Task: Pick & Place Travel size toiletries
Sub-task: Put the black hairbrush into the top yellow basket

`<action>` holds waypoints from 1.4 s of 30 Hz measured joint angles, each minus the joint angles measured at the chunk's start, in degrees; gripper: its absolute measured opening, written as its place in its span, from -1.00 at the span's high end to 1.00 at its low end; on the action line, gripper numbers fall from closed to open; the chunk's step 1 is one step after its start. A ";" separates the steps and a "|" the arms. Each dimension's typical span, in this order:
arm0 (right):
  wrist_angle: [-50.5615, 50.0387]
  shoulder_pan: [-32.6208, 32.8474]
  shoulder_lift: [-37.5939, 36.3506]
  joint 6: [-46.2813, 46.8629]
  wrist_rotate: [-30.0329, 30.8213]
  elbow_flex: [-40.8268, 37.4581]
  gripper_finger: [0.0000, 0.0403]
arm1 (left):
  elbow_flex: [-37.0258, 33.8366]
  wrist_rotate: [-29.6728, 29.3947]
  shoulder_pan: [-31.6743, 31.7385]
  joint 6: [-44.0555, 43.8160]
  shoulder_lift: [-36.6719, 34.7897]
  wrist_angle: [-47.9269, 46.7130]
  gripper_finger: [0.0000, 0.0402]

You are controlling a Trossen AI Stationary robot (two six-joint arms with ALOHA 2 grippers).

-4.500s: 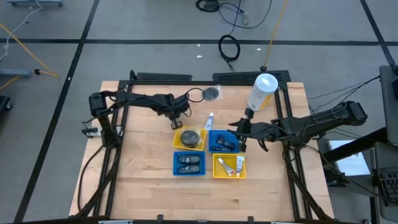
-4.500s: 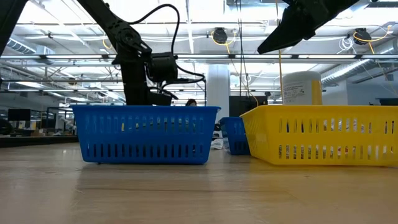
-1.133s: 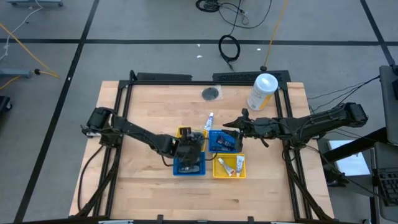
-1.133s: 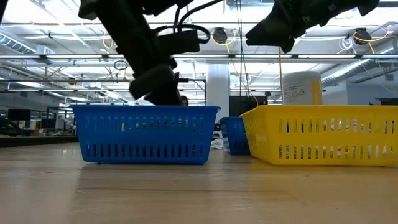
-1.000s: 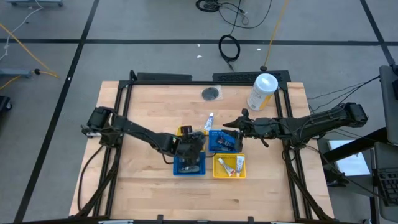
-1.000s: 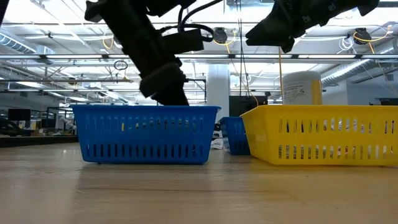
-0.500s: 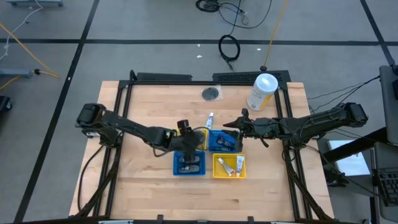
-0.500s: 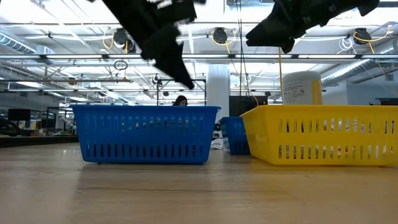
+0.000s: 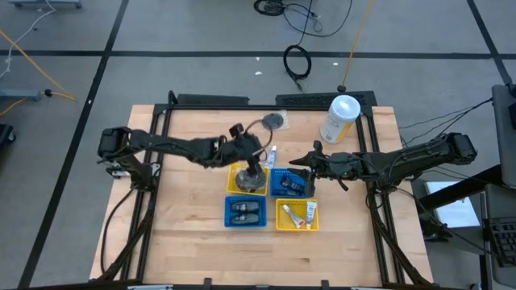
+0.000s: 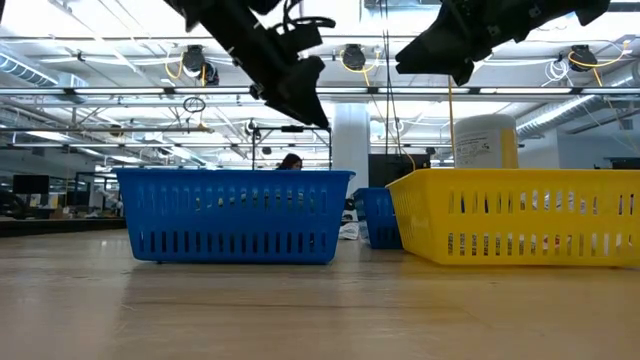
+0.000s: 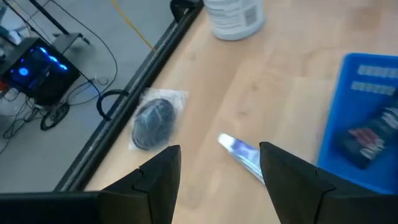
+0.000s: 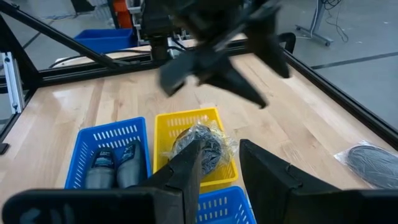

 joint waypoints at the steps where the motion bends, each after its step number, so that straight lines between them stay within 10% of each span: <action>1: 0.02 0.00 0.00 0.00 -0.09 0.00 0.49 | 0.00 1.13 1.17 0.78 0.00 0.62 -0.07; 29: 0.06 -0.90 0.11 -1.73 -1.02 0.00 0.49 | -0.09 22.85 21.48 -7.49 7.23 10.16 -0.06; 42: 3.59 -8.81 9.44 -2.19 -1.30 0.04 0.49 | 0.48 16.83 19.30 -2.64 7.34 8.21 -0.06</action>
